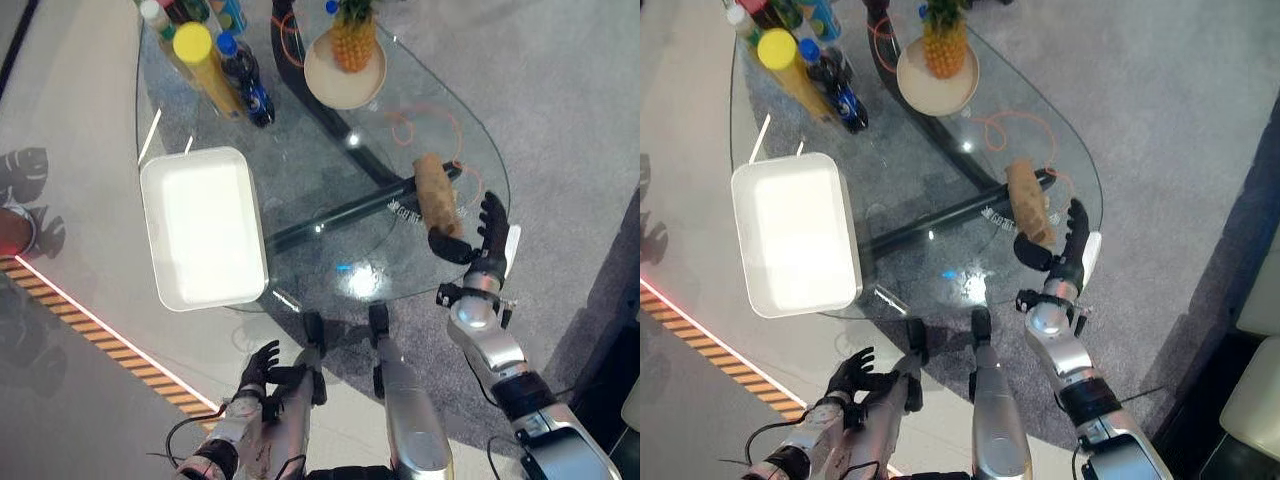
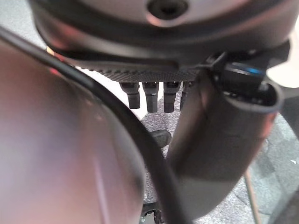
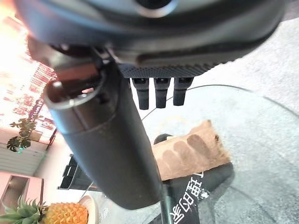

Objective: Wipe the table with a cloth and put it in the basket.

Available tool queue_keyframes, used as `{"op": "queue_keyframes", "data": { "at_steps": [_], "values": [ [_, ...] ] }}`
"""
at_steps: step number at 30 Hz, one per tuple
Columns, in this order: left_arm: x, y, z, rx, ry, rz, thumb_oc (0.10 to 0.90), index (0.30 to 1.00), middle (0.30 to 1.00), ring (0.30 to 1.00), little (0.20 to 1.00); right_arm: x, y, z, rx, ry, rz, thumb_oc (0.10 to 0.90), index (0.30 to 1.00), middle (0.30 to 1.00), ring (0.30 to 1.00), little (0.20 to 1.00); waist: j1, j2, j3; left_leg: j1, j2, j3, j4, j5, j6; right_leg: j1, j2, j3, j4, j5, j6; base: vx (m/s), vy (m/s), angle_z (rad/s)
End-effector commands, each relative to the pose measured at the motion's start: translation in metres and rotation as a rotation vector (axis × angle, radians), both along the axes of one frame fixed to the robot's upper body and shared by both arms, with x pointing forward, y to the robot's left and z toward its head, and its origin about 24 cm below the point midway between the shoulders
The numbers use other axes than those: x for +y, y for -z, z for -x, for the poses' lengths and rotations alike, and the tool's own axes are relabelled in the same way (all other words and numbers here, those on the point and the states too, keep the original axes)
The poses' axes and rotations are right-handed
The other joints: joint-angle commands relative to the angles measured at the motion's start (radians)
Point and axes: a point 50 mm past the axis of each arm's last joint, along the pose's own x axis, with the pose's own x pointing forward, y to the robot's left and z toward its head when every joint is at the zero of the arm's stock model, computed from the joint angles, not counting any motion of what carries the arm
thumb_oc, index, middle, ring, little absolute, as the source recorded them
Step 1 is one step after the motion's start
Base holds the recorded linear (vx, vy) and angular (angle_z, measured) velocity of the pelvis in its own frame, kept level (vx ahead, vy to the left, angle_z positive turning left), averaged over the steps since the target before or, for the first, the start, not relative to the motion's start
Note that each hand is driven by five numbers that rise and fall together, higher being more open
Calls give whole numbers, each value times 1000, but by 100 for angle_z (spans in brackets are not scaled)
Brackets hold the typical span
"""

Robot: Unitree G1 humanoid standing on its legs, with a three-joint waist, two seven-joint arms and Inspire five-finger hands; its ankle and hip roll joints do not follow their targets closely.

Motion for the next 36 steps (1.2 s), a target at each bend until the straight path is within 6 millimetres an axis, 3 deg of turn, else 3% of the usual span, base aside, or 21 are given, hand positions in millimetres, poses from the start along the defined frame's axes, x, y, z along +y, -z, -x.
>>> {"op": "queue_keyframes", "data": {
  "at_steps": [1, 11, 21, 25, 36],
  "values": [
    [5, 10, 19, 45, -81, 12, 800, 900, 900, 900, 900, -2, -52, 7, -258, 32, 64, 800, 900, 900, 900, 900, -3, 8, -21, -128, -52, -64, 215, -147, 2, -110, 21, -14, 166, -104, -27, -2, 54, 0],
    [-4, 3, 8, 12, -66, 34, 800, 900, 900, 900, 900, -6, -93, -3, -357, 116, 79, 800, 900, 900, 900, 900, 16, 27, -21, -273, -63, -78, 276, -139, 3, -259, 29, -19, 231, -99, -33, 2, 37, 3],
    [-8, -3, -1, -23, -74, 55, 800, 900, 900, 900, 900, -16, -98, -14, -321, 189, 85, 800, 900, 900, 900, 900, 27, 40, -21, -358, -65, -78, 308, -134, 5, -348, 32, -17, 265, -90, -33, 4, 25, 3],
    [-6, -3, -2, -24, -72, 60, 800, 900, 900, 900, 900, -30, -100, -21, -268, 277, 98, 800, 900, 900, 900, 900, 34, 48, -21, -385, -67, -81, 317, -130, 4, -377, 29, -20, 271, -84, -30, 9, 13, 3],
    [-7, -7, -7, -54, -44, 76, 800, 900, 900, 900, 900, -44, -126, -38, -211, 292, 122, 800, 900, 900, 900, 900, 55, 63, -21, -453, -68, -92, 356, -133, 3, -452, 29, -22, 308, -85, -28, 2, 3, 1]
  ]
}}
